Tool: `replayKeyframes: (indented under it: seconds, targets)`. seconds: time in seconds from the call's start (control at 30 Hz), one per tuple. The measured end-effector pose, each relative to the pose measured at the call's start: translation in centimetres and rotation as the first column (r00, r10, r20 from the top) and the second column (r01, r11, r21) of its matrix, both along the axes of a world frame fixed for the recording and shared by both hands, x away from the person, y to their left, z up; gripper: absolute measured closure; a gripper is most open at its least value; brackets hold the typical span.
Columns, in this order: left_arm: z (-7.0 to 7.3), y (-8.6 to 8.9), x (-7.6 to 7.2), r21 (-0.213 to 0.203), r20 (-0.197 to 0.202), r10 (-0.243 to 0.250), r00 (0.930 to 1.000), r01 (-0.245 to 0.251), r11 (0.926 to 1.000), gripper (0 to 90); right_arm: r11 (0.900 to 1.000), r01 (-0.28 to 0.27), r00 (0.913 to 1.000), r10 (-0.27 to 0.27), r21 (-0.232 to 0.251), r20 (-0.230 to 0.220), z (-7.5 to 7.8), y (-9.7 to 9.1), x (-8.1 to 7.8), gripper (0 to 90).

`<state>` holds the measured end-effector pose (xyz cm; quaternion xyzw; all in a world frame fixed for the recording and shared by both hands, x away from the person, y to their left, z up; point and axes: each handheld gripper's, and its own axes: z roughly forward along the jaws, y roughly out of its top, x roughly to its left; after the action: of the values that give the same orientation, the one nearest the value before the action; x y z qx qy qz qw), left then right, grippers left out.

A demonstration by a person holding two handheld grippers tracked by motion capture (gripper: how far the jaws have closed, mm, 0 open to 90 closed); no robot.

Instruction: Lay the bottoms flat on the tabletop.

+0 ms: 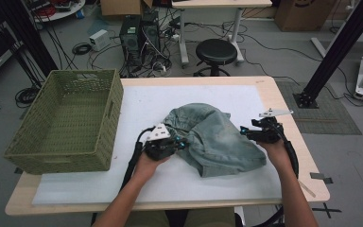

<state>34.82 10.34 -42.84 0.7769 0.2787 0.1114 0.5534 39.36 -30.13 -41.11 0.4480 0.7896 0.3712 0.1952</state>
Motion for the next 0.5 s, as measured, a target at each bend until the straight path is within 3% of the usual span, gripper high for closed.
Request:
replayKeyframes:
  seconds: [0.1, 0.27, 0.5]
  targets:
    - [0.0, 2.0, 0.0, -0.02, -0.014, 0.048, 0.9987, -0.049, 0.9986, 89.8, 0.9999, -0.012, 0.9998, 0.012, 0.012, -0.014, -0.4, 0.5, 0.3, 38.7]
    - [0.1, 2.8, 0.3, -0.041, -0.027, 0.051, 0.9983, -0.052, 0.9978, 87.5, 0.9996, -0.028, 0.9993, 0.029, 0.007, -0.023, -0.6, 1.7, 0.8, 38.7]
    - [0.6, 0.6, 1.4, -0.088, -0.085, 0.007, 0.9963, -0.014, 0.9961, 53.3, 1.0, -0.005, 0.9997, 0.005, 0.003, -0.025, -0.5, 1.8, 1.2, 39.0]
